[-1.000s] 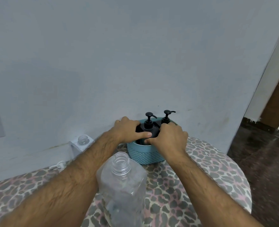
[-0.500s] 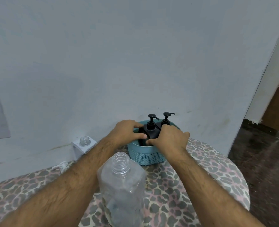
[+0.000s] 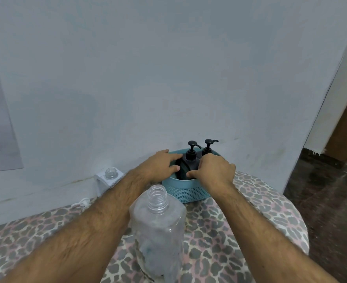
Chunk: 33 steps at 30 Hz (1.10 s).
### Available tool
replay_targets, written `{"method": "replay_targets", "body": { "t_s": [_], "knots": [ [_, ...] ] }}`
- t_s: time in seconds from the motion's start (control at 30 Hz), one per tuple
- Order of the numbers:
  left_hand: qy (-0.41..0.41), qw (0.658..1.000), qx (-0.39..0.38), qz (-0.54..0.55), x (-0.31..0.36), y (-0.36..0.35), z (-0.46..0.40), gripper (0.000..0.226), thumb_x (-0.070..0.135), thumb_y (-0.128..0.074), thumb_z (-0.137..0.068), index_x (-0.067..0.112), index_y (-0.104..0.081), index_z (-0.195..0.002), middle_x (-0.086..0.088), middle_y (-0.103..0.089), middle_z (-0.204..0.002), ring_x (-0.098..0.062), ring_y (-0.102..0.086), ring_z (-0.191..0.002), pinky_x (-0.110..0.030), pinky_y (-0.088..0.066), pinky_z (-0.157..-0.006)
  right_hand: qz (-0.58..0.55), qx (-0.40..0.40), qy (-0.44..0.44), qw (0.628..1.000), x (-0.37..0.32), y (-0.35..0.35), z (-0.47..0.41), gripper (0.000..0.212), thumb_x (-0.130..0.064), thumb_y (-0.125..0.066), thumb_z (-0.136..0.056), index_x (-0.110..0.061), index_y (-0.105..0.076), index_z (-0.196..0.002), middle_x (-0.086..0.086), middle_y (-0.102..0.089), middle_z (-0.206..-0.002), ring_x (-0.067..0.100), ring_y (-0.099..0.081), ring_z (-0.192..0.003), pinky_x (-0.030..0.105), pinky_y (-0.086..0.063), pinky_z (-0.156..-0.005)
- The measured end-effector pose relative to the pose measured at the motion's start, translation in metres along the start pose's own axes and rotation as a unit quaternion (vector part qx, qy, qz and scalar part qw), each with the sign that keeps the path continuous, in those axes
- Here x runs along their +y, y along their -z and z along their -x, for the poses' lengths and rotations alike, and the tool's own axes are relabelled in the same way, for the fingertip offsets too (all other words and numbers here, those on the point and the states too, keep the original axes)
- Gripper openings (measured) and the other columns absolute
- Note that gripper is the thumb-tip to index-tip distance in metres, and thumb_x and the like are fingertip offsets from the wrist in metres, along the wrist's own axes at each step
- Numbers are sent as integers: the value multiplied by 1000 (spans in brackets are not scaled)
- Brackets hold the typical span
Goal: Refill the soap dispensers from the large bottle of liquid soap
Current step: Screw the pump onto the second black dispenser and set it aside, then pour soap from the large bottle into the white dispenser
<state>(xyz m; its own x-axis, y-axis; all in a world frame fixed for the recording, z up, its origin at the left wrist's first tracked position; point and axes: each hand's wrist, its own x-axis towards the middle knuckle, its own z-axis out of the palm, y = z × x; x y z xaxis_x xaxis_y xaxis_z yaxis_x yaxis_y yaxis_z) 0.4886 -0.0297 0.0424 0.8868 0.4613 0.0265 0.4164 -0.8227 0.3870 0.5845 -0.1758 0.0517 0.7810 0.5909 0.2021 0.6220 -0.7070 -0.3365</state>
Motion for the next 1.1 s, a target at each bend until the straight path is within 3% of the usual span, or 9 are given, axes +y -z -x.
{"method": "replay_targets", "body": {
  "t_s": [0.07,0.2,0.33,0.4,0.63,0.77,0.9,1.0,1.1],
  "knots": [
    [-5,999,33,20,7,7,8,50,31,-55,-98,29,-44,-147,-9,-51,-145,-25,-35,-142,-41,-30,-115,-10,5,6,1000,1,0,3,33,-56,-74,-77,-26,-63,-81,-9,-61,-76,17,-54,-75,38,-35,-85],
    [-29,989,121,81,18,29,36,37,28,-58,-98,20,-60,-134,-4,-54,-143,-17,-41,-139,-25,-27,-109,-88,71,42,993,5,-1,17,33,-54,-66,-85,-28,-54,-69,-13,-59,-67,10,-56,-71,39,-40,-87],
    [-44,974,190,115,17,46,70,27,27,-60,-97,20,-68,-122,7,-62,-130,0,-47,-125,-4,-28,-90,-233,87,91,964,-7,19,34,32,-46,-68,-86,-25,-59,-63,-11,-61,-60,5,-56,-60,29,-43,-63],
    [-27,966,218,136,14,51,90,26,29,-61,-97,22,-69,-121,15,-62,-123,9,-45,-114,4,-28,-82,-299,66,104,946,-19,36,45,31,-43,-71,-85,-21,-63,-64,-10,-62,-60,5,-56,-58,27,-42,-59],
    [67,926,312,202,-18,54,164,32,31,-67,-92,23,-65,-123,8,-66,-125,-5,-58,-116,-26,-44,-102,-418,-14,174,891,-66,100,98,33,-39,-75,-84,-11,-64,-71,-8,-58,-62,10,-56,-61,30,-47,-62],
    [133,913,323,212,-41,46,197,46,27,-70,-90,15,-59,-133,1,-61,-134,-14,-57,-121,-29,-42,-102,-417,13,223,881,-101,128,139,25,-35,-74,-85,-17,-64,-70,-13,-57,-61,2,-51,-55,23,-42,-58],
    [177,902,318,232,-63,38,222,41,20,-65,-94,12,-58,-134,-5,-62,-133,-17,-57,-121,-27,-41,-100,-392,38,260,882,-142,121,174,14,-29,-68,-90,-18,-67,-98,-5,-67,-94,8,-62,-83,26,-49,-74],
    [190,893,315,260,-76,35,236,40,25,-63,-95,13,-59,-133,-3,-63,-131,-16,-58,-119,-33,-45,-104,-370,-12,251,894,-167,83,185,39,-23,-61,-95,-17,-53,-132,2,-53,-131,14,-54,-108,25,-41,-89],
    [198,885,316,280,-84,33,249,41,27,-62,-96,13,-57,-135,-1,-62,-130,-11,-57,-114,-30,-44,-101,-337,-63,182,922,-180,28,183,56,-15,-57,-95,-13,-35,-147,9,-36,-147,25,-42,-132,30,-36,-101]
  ]
}}
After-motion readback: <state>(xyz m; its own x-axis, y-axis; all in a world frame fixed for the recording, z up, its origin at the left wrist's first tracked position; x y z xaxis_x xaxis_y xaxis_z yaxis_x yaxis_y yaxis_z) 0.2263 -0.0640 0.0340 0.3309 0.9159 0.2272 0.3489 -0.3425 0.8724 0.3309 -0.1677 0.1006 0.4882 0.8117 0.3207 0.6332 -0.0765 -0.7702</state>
